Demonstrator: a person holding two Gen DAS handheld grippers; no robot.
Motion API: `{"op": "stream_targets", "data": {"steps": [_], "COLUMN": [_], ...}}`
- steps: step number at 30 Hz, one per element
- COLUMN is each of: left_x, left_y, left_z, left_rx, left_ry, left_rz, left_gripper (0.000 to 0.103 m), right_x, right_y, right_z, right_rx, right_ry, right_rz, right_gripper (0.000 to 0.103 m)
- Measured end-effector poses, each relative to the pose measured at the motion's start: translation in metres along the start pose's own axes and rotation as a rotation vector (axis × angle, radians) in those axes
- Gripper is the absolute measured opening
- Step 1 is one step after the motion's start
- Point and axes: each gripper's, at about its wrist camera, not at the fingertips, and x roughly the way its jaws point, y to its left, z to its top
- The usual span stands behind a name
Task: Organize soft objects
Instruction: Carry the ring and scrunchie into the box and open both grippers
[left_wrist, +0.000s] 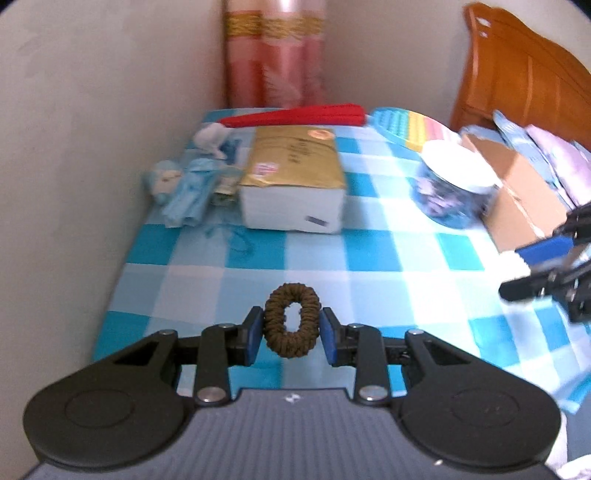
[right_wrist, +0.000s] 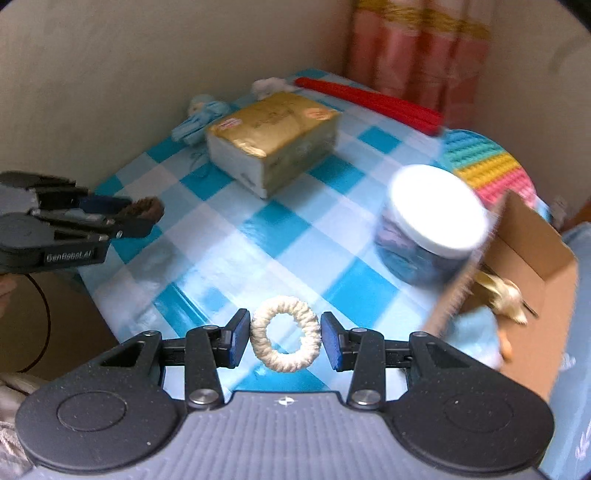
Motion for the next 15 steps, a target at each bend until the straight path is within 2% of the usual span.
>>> {"op": "stream_targets", "data": {"steps": [7,15], "left_x": [-0.002,0.001], "left_y": [-0.031,-0.062], "left_z": [0.003,0.016], "left_rx": [0.069,0.108], "left_ry": [0.024,0.029], "left_rz": [-0.060,-0.121], "left_gripper": [0.032,0.032], "right_x": [-0.040,-0.048], "right_y": [-0.049,-0.103], "right_z": [-0.023,-0.036], "right_rx": [0.118,0.193], "right_ry": [-0.087,-0.111], "right_rz": [-0.093,-0.216], "right_gripper": [0.047,0.047]}}
